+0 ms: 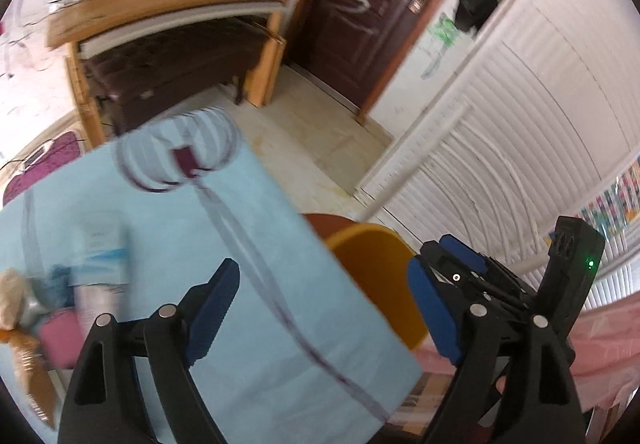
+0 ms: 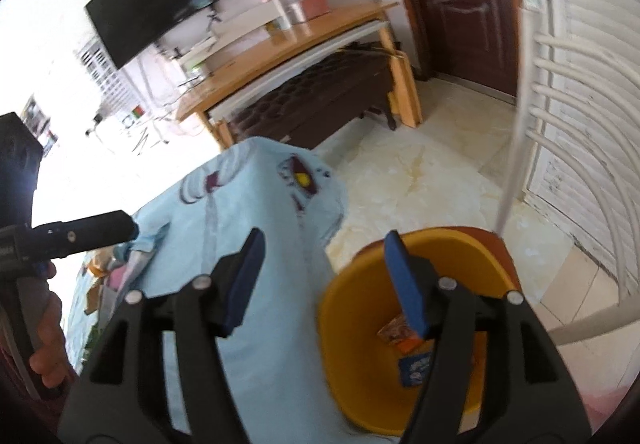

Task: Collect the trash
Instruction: 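Move both tools back over the remaining trash on the bed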

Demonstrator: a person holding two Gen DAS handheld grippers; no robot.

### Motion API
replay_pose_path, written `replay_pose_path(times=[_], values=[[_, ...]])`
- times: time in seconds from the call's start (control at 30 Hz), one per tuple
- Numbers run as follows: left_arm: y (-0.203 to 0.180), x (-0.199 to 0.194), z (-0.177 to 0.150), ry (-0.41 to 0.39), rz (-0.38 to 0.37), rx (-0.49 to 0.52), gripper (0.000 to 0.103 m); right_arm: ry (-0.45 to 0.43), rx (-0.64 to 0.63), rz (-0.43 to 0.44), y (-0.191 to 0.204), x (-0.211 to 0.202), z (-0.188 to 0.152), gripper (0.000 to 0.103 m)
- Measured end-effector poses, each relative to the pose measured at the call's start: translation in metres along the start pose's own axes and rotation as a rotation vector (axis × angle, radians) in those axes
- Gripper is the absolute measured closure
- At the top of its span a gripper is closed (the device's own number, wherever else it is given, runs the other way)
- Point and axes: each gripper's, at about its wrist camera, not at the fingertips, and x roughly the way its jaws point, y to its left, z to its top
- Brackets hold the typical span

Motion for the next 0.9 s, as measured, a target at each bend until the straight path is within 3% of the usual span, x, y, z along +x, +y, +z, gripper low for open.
replay_pose_path(times=[0.27,0.5,0.9], values=[[0.08,-0.059,-0.004,-0.095,0.15,-0.084,0.019,0.046,-0.112,0.101,0.086,0.036,0.014,0.038],[0.157,-0.085,-0.005,-0.103,0.271,-0.163,0.019,0.103,-0.211,0.171,0.151,0.067,0.013,0.034],[0.22,-0.074,-0.006,-0.044,0.295,-0.237,0.018,0.188,-0.284,0.198,0.202,0.104,0.004,0.034]])
